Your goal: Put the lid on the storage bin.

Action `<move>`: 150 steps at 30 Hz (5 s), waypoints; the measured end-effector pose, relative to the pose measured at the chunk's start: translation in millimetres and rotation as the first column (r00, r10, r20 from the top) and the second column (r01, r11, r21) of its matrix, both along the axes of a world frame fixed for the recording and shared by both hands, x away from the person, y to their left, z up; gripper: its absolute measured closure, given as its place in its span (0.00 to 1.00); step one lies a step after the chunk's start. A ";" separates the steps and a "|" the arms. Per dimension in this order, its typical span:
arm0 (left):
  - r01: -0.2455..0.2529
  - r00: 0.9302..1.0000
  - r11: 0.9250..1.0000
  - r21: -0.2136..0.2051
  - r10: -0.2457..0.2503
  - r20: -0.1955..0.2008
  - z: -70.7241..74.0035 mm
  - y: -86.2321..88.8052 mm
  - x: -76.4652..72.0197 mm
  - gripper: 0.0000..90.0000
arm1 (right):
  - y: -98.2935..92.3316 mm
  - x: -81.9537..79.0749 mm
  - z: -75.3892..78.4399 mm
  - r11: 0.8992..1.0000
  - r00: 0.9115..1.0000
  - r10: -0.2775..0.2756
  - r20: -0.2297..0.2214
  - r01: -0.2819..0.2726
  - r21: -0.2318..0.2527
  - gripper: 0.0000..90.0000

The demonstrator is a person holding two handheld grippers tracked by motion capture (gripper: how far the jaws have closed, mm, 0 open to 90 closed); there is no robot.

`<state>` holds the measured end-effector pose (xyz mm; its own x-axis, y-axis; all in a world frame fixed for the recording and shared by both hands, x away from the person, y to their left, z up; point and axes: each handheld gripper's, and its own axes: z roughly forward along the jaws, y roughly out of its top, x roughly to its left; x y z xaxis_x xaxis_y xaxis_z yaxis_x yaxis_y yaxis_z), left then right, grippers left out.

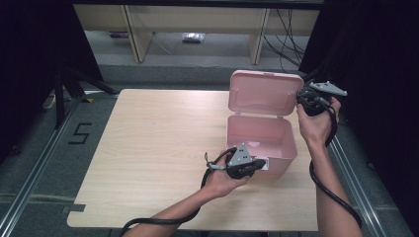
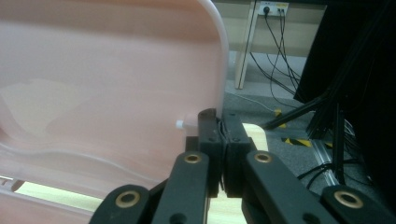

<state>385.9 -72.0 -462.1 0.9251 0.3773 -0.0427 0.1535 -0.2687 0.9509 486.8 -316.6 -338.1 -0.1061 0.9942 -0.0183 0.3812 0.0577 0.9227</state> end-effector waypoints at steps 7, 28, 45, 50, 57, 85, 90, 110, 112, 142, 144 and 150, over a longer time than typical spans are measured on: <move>0.000 1.000 1.000 0.000 0.000 0.000 -0.1 0.1 -0.1 1.00 | 0.0 -3.5 -0.6 1.000 1.000 0.001 0.003 -0.001 -0.005 1.00; -0.001 1.000 1.000 -0.001 0.001 -0.001 -0.1 0.0 -0.1 1.00 | 1.2 -12.0 -3.3 1.000 1.000 -0.004 0.027 0.005 -0.017 1.00; -0.002 1.000 1.000 -0.004 0.002 -0.002 -0.1 -0.3 -0.3 1.00 | 1.6 -18.6 -4.9 1.000 0.999 0.004 0.040 -0.003 -0.030 1.00; -0.001 1.000 1.000 -0.004 0.001 -0.003 0.0 -0.4 -0.2 1.00 | 1.9 -20.6 -6.4 0.999 0.999 0.003 0.045 -0.002 -0.034 1.00; -0.001 1.000 1.000 -0.002 0.001 -0.002 0.1 -0.4 -0.2 1.00 | 2.7 -24.8 -7.5 0.999 0.999 -0.004 0.048 0.005 -0.036 0.99; -0.003 1.000 1.000 -0.003 0.003 -0.003 0.2 -0.8 -0.5 1.00 | 4.2 -35.8 -12.1 0.999 0.997 -0.001 0.079 0.005 -0.048 0.99; -0.003 1.000 1.000 -0.002 0.003 -0.003 0.3 -0.8 -0.4 1.00 | 4.5 -39.3 -12.8 0.999 0.998 -0.005 0.063 0.007 -0.034 0.99; -0.002 1.000 1.000 0.000 0.002 -0.007 0.8 -1.1 -0.6 1.00 | 3.1 -48.1 -17.8 0.998 0.997 0.007 0.080 -0.002 -0.061 0.99; 0.000 1.000 1.000 0.000 0.000 -0.005 0.9 -1.1 -0.4 1.00 | 4.5 -50.1 -18.2 0.999 0.997 -0.002 0.071 0.005 -0.047 0.99; -0.007 1.000 1.000 0.001 0.007 -0.015 1.4 -1.2 -1.2 1.00 | 6.2 -61.8 -25.3 0.999 0.997 -0.015 0.081 0.019 -0.042 0.99; -0.009 1.000 1.000 -0.001 0.009 -0.017 1.5 -1.0 -1.5 1.00 | 6.1 -62.1 -25.6 0.999 0.997 -0.015 0.082 0.019 -0.043 0.99; -0.002 1.000 1.000 -0.009 0.002 -0.018 4.7 0.9 -4.9 1.00 | 5.3 -62.2 -26.6 0.998 0.997 -0.003 0.083 0.007 -0.057 0.99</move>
